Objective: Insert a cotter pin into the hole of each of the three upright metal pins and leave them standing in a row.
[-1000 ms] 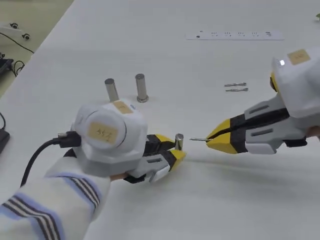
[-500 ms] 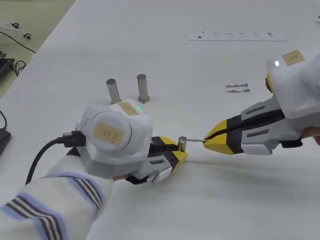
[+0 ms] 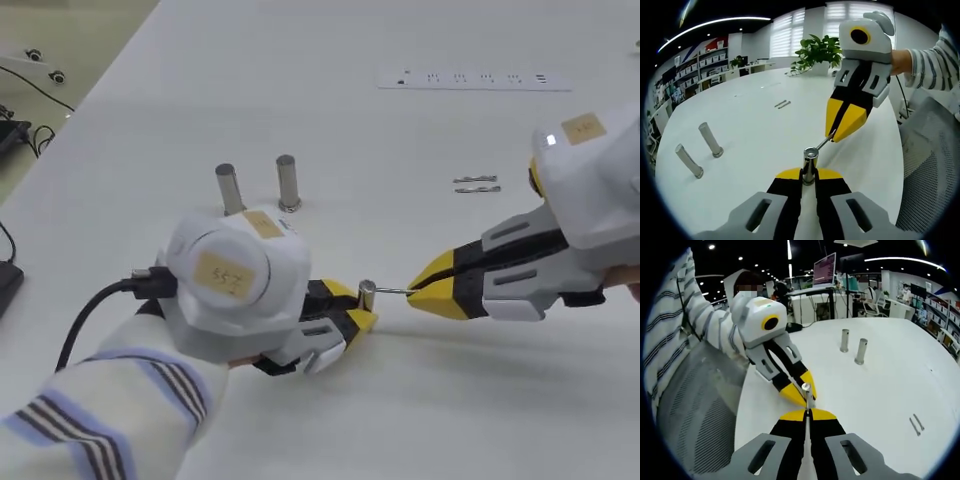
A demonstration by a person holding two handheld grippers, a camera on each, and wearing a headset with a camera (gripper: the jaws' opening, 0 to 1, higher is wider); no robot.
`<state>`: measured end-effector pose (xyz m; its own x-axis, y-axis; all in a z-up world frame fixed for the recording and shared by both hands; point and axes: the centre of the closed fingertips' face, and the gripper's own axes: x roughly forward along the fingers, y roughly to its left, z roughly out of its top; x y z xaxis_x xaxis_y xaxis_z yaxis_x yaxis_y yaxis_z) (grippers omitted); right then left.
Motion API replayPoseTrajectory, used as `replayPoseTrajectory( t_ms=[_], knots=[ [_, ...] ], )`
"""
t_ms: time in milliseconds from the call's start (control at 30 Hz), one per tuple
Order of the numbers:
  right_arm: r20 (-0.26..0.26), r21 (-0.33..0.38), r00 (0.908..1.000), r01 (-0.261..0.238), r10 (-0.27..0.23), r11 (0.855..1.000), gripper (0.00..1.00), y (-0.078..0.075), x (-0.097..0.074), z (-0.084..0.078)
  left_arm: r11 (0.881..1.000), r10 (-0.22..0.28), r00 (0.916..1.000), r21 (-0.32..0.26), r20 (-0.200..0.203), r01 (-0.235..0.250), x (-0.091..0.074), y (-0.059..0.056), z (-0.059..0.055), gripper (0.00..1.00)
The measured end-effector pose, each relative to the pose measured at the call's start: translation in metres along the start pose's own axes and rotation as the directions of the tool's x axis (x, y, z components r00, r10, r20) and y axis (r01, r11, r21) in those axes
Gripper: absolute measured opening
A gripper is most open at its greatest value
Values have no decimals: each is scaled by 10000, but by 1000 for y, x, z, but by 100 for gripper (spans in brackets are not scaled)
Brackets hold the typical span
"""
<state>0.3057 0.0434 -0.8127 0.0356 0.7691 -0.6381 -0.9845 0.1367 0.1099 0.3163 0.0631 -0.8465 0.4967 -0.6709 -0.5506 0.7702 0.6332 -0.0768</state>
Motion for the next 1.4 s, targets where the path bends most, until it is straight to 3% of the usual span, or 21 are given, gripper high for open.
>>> replayPoseTrajectory(
  t_ms=[767,833,933,1100,1400],
  knots=[
    [-104,-398,9999,112,-116,9991,4,4,19,8,9995,-36,9997,319,-231,44,2,-4,-2,7],
    [17,-799,9998,182,-181,9966,6,4,17,9,9993,14,9997,374,-231,-6,2,-4,-2,7],
    [30,-680,9995,321,-320,9972,15,1,12,9,9996,17,9998,297,-207,-11,2,-3,-2,7],
    [-189,-418,9996,204,-212,9989,9,3,4,0,9995,7,9998,300,-218,0,2,-3,-2,7],
    [196,-98,9996,189,-187,9998,3,5,6,7,9999,14,9997,136,-230,-11,2,-4,-2,7]
  ],
)
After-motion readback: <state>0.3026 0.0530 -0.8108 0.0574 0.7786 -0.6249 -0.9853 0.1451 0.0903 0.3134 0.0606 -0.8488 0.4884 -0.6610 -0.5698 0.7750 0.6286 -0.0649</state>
